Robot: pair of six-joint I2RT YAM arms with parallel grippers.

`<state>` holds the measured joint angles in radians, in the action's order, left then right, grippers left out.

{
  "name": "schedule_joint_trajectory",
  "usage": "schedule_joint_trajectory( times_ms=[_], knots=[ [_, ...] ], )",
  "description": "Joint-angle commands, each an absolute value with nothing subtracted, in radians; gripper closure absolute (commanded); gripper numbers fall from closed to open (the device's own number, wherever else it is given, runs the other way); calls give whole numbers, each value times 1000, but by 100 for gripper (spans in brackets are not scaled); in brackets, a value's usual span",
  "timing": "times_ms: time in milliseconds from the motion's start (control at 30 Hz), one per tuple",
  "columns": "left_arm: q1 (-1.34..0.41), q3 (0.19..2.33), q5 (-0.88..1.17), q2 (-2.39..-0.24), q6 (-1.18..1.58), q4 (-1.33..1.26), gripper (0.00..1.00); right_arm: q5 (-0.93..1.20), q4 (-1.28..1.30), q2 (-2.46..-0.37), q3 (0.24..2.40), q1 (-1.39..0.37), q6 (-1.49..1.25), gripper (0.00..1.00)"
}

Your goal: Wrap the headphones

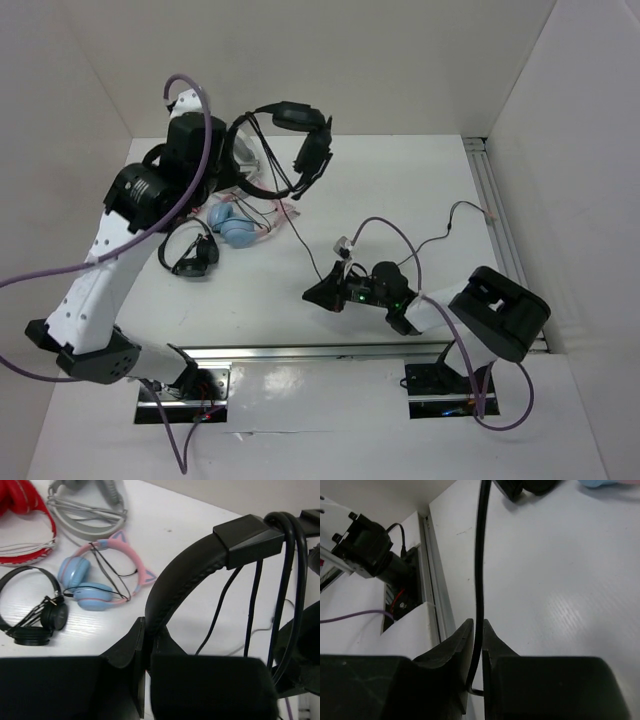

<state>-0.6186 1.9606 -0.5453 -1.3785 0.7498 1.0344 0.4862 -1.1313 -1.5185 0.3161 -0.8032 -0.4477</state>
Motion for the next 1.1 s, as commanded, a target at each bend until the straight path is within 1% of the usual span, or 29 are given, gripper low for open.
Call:
schedule_joint_trajectory(
  times_ms=[0,33,100,133,267,400,533,633,700,800,867,1033,1067],
  knots=[
    [-519,2011,-416,-1414,700,948,100,436,-1241,-1445,253,-831,-433,81],
    [-491,2020,-402,-1436,699,948,100,416,-1226,-1430,253,-842,-422,87],
    [-465,2020,-377,-1453,677,948,100,391,-1163,-1379,239,-853,-393,94],
    [-430,2010,-341,-1453,676,948,100,368,-1132,-1361,239,-864,-373,100],
    [-332,1984,-259,-1482,653,933,100,301,-1013,-1267,227,-902,-328,100],
    [-287,1959,-308,-1500,631,911,100,267,-916,-1160,206,-962,-319,100],
    [-287,1910,-400,-1522,630,911,100,202,-697,-1007,276,-1054,-272,100],
    [-287,1865,-452,-1531,672,902,100,192,-597,-954,342,-1110,-259,100],
    [-310,1833,-510,-1531,701,902,100,207,-551,-954,382,-1130,-245,100],
    [-330,1803,-545,-1531,733,902,100,264,-488,-979,462,-1155,-235,100],
    [-351,1784,-545,-1531,733,890,100,264,-439,-1024,527,-1180,-224,100],
    [-432,1704,-633,-1531,756,879,100,302,-354,-1123,662,-1204,-170,100],
    [-443,1691,-647,-1531,756,879,100,302,-304,-1134,687,-1204,-155,100]
  ],
)
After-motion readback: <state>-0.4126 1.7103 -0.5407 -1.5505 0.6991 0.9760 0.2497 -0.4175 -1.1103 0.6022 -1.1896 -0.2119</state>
